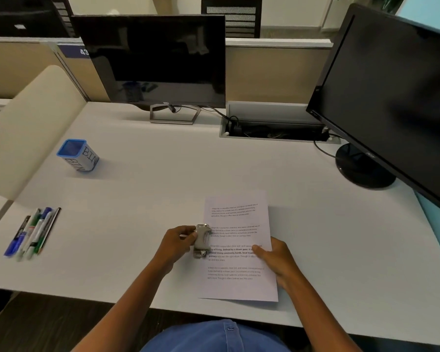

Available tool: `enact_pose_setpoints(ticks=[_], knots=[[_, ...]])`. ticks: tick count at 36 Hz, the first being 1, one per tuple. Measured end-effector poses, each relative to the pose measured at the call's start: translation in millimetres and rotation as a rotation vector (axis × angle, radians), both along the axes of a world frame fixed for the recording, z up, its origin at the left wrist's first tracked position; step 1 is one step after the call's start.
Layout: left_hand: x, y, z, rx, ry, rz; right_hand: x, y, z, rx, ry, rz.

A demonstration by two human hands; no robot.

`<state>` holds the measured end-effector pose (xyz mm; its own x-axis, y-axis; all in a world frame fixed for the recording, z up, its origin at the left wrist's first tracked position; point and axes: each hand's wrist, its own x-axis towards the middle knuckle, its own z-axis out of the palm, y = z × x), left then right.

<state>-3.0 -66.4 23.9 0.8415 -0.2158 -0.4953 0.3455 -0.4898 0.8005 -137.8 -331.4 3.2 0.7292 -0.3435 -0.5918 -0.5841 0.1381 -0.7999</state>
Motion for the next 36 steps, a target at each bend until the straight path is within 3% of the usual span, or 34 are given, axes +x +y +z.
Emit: enact_pose_setpoints(ticks=[8, 15, 25, 36], knots=[[6.8, -0.1, -6.6, 0.014, -0.039, 0.001, -0.6, 1.4, -2.1, 0.047, 0.003, -0.019], [25.9, -21.3, -20.3, 0.357, -0.492, -0.039, 0.6, 2.1, 0.5, 0.035, 0.020, -0.012], [23.6, -52.8, -44.2, 0.540, -0.380, -0.087, 2.8, 4.6, 6.1, 0.028, 0.032, -0.010], [25.3, -50.4, -52.4, 0.637, -0.395, -0.137, 5.2, 5.4, 8.7, 0.017, 0.059, -0.013]])
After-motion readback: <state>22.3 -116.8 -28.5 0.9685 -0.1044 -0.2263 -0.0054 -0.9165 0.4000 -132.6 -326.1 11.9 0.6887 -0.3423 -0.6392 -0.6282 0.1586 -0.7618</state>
